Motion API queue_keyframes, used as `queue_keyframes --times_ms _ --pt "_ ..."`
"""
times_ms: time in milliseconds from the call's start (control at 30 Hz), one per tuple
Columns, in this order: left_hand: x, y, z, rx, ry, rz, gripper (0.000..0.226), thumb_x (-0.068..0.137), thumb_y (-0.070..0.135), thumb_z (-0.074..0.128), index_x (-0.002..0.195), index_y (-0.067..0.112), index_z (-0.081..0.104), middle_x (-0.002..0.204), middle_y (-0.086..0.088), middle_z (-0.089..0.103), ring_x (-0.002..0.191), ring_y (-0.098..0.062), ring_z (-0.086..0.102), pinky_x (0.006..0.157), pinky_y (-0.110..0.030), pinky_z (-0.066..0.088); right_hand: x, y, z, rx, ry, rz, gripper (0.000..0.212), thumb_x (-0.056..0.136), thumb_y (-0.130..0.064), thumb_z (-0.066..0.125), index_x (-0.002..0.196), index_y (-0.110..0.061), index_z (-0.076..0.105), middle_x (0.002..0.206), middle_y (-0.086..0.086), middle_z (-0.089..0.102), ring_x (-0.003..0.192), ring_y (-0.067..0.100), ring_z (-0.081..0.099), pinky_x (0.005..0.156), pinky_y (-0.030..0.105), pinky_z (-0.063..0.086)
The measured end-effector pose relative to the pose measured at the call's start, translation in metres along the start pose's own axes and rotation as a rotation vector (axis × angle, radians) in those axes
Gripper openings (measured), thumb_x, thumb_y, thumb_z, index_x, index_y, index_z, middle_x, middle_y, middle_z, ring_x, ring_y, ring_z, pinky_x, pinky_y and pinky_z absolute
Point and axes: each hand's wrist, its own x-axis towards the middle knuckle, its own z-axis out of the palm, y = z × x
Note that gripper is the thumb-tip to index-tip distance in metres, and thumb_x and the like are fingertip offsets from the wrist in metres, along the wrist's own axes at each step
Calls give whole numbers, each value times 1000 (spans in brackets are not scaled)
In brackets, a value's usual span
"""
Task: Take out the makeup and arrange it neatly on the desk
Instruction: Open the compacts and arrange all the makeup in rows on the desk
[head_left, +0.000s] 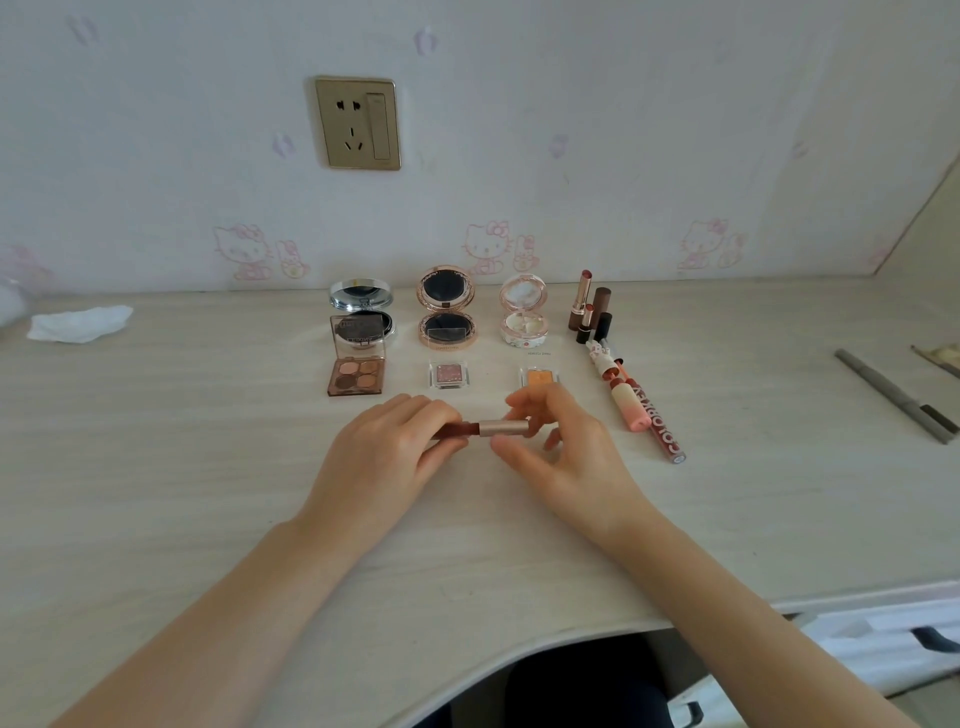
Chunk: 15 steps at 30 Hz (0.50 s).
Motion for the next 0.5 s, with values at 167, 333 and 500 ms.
queue_keyframes --times_ms 167,333,500 --pt "0 1 0 -4 3 -7 12 83 23 71 88 13 67 77 4 61 68 -18 57 58 -34 49 2 -3 -1 -50 -29 71 34 95 -43 43 69 -29 58 66 -19 60 64 0 51 59 13 36" --pt "0 0 0 -27 0 -27 12 84 24 69 89 14 66 81 5 61 71 -17 59 59 -34 50 2 -2 0 2 1 49 9 90 -23 56 87 -27 63 79 -4 63 70 9 53 67 26 46" --pt "0 -2 2 -93 7 -53 14 85 26 68 90 13 66 84 6 59 73 -14 59 61 -33 51 -1 -5 -3 82 40 23 19 87 -7 59 96 -23 63 89 -7 64 85 9 58 75 28 48"
